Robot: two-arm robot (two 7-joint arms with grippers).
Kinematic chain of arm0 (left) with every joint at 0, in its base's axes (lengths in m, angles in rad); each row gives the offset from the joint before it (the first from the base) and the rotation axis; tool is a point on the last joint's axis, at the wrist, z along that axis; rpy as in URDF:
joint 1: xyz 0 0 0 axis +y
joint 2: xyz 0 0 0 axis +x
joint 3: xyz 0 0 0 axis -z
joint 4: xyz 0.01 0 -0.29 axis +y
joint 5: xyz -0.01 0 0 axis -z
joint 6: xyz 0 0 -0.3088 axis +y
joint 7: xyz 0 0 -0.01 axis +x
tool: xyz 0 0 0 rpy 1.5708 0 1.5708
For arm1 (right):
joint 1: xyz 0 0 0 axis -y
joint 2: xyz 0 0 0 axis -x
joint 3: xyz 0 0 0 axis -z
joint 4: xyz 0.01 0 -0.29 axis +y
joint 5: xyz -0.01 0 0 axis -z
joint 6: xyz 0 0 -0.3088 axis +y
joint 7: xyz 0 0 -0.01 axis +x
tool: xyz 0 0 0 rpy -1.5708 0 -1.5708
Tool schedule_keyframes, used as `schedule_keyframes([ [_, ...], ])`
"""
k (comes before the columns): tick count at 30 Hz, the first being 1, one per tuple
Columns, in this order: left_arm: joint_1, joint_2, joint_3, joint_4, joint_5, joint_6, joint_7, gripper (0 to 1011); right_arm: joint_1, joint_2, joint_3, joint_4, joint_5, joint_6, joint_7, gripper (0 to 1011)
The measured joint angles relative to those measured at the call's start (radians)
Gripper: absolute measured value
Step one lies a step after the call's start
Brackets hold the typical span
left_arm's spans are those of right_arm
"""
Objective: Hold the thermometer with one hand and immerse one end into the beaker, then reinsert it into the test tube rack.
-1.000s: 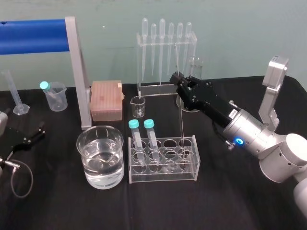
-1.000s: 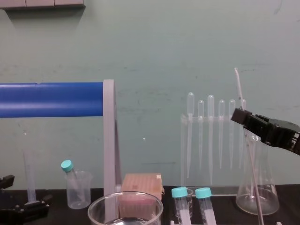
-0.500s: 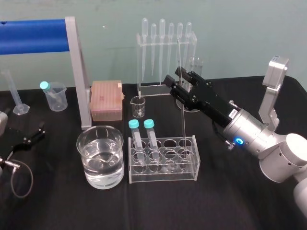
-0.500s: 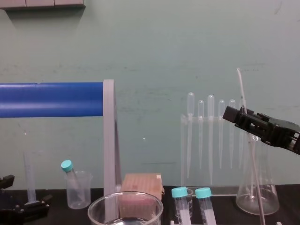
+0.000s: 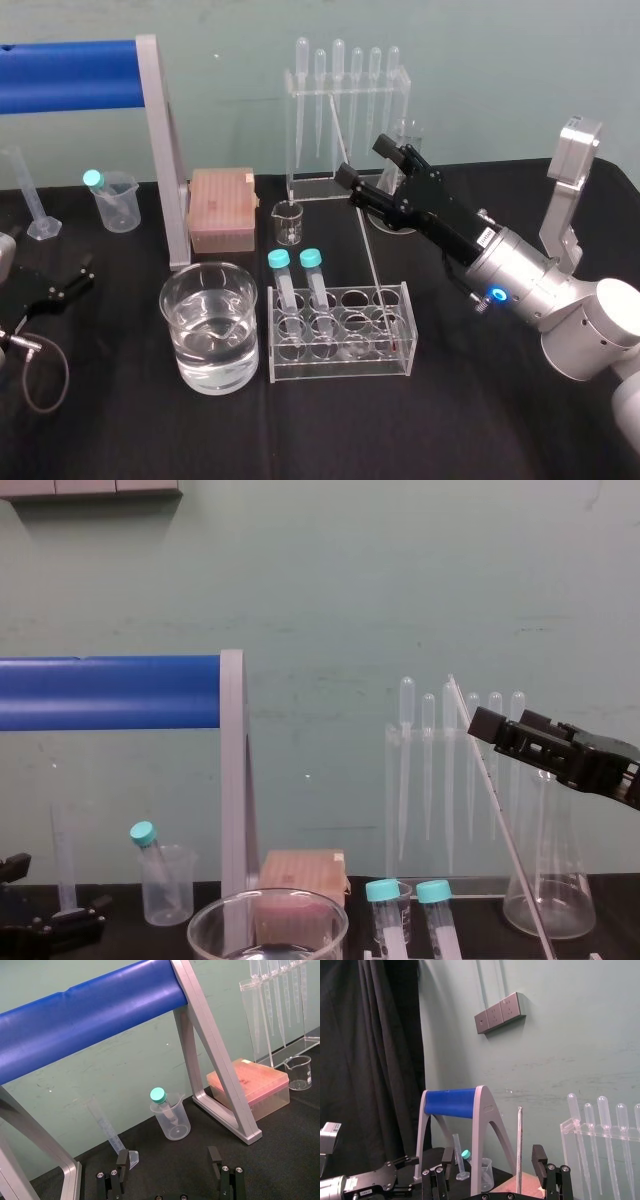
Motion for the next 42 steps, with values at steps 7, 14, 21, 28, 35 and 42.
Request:
schedule_keyframes([
  [7,0.000,0.000,0.000,0.000,0.000,0.000,0.000,1008,0.000,0.000,0.000,0.000,0.000,0.000,0.000,1002],
  [14,0.000,0.000,0.000,0.000,0.000,0.000,0.000,1008,0.000,0.000,0.000,-0.001,-0.001,0.000,-0.001,1002],
  [21,0.000,0.000,0.000,0.000,0.000,0.000,0.000,1008,-0.086,0.039,0.055,-0.175,-0.218,0.037,-0.340,1002],
  [28,0.000,0.000,0.000,0.000,0.000,0.000,0.000,1008,-0.150,0.056,0.096,-0.284,-0.380,0.179,-0.574,1002],
  [35,0.000,0.000,0.000,0.000,0.000,0.000,0.000,1008,-0.175,0.032,0.111,-0.269,-0.402,0.255,-0.622,1002],
  [42,0.000,0.000,0.000,0.000,0.000,0.000,0.000,1008,-0.194,0.008,0.126,-0.232,-0.405,0.279,-0.626,1002],
])
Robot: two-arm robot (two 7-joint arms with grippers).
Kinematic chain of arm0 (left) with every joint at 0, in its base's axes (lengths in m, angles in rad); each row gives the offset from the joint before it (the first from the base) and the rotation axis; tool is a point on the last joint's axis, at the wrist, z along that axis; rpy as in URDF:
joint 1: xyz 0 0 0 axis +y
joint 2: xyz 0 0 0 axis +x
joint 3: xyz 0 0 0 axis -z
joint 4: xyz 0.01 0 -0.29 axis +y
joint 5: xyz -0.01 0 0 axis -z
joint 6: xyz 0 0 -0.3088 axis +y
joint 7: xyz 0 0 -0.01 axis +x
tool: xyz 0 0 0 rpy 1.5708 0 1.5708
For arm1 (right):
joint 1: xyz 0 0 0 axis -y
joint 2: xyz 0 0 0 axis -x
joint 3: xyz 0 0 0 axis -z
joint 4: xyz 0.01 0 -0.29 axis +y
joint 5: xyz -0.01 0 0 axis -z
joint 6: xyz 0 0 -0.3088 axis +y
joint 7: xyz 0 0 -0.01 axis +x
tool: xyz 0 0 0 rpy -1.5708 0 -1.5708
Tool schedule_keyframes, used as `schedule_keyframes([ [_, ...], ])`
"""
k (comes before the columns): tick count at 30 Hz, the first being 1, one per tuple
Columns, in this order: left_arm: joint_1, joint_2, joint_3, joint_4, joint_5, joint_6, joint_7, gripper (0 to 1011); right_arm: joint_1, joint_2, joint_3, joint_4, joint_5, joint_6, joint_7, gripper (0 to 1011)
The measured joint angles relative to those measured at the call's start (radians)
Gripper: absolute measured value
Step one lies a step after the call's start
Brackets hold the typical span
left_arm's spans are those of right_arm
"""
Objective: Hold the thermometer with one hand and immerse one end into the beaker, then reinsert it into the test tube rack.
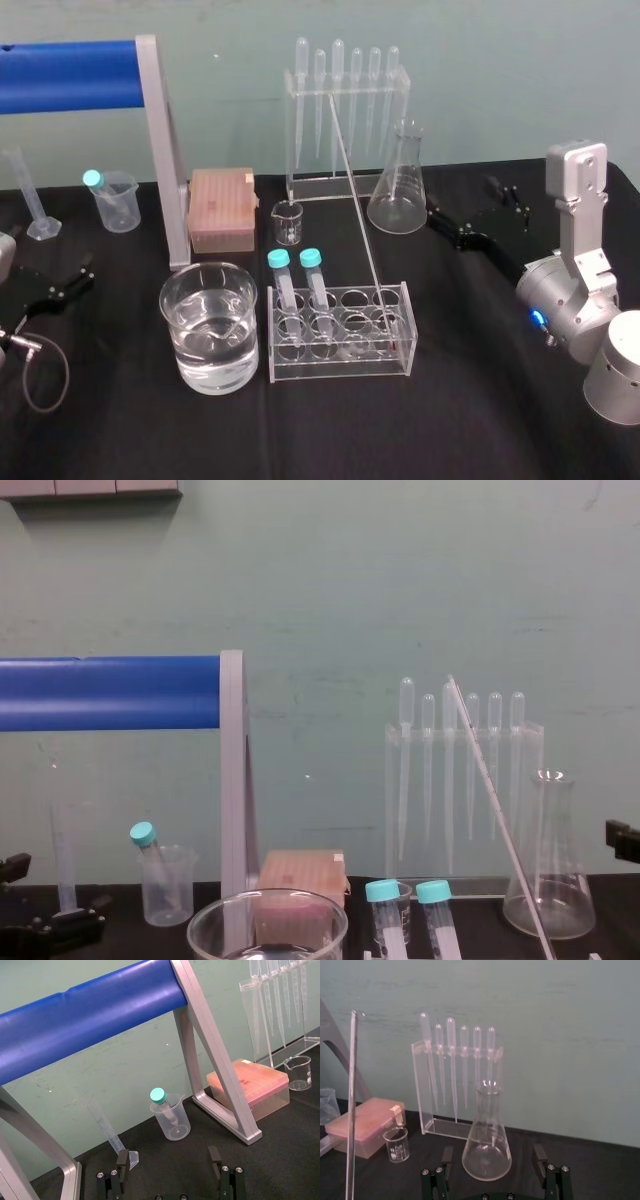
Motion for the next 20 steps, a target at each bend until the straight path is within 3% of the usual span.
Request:
schedule_keyframes([
  [20,0.000,0.000,0.000,0.000,0.000,0.000,0.000,1008,-0.005,-0.006,0.006,0.003,-0.001,0.003,0.003,1002],
])
